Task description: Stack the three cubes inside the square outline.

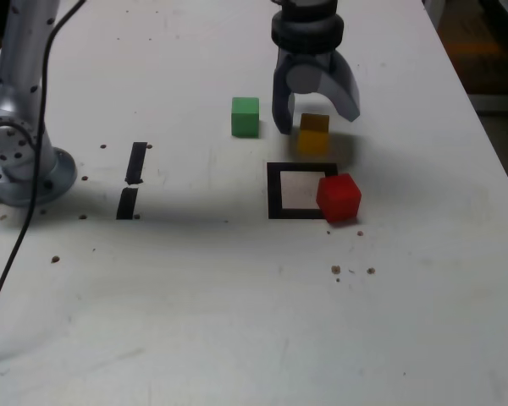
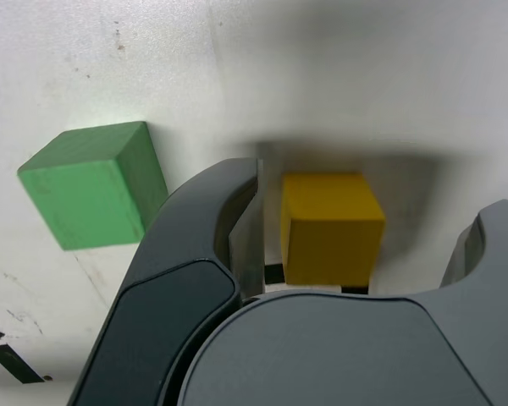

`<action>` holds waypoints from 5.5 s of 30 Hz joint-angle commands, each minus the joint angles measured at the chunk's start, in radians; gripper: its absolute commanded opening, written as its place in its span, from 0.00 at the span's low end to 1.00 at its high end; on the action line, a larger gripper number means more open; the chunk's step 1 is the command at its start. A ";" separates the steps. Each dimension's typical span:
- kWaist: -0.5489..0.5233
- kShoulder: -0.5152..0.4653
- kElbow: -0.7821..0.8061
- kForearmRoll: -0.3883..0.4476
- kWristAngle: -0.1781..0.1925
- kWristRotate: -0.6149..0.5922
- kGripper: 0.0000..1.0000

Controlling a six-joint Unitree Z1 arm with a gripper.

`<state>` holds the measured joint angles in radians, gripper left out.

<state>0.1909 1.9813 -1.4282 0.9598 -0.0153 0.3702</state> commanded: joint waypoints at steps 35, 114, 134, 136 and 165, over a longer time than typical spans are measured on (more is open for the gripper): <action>-0.407 -0.052 -0.213 0.276 0.036 -0.609 0.90; -0.405 0.197 -0.470 0.531 0.047 -0.683 0.16; -0.413 0.145 -0.424 0.530 0.058 -0.594 0.17; -0.413 0.142 -0.419 0.528 0.057 -0.594 0.17; -0.423 0.084 -0.192 0.300 0.013 -0.570 0.18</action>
<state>-0.2299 2.0707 -1.6225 1.2637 0.0000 -0.2012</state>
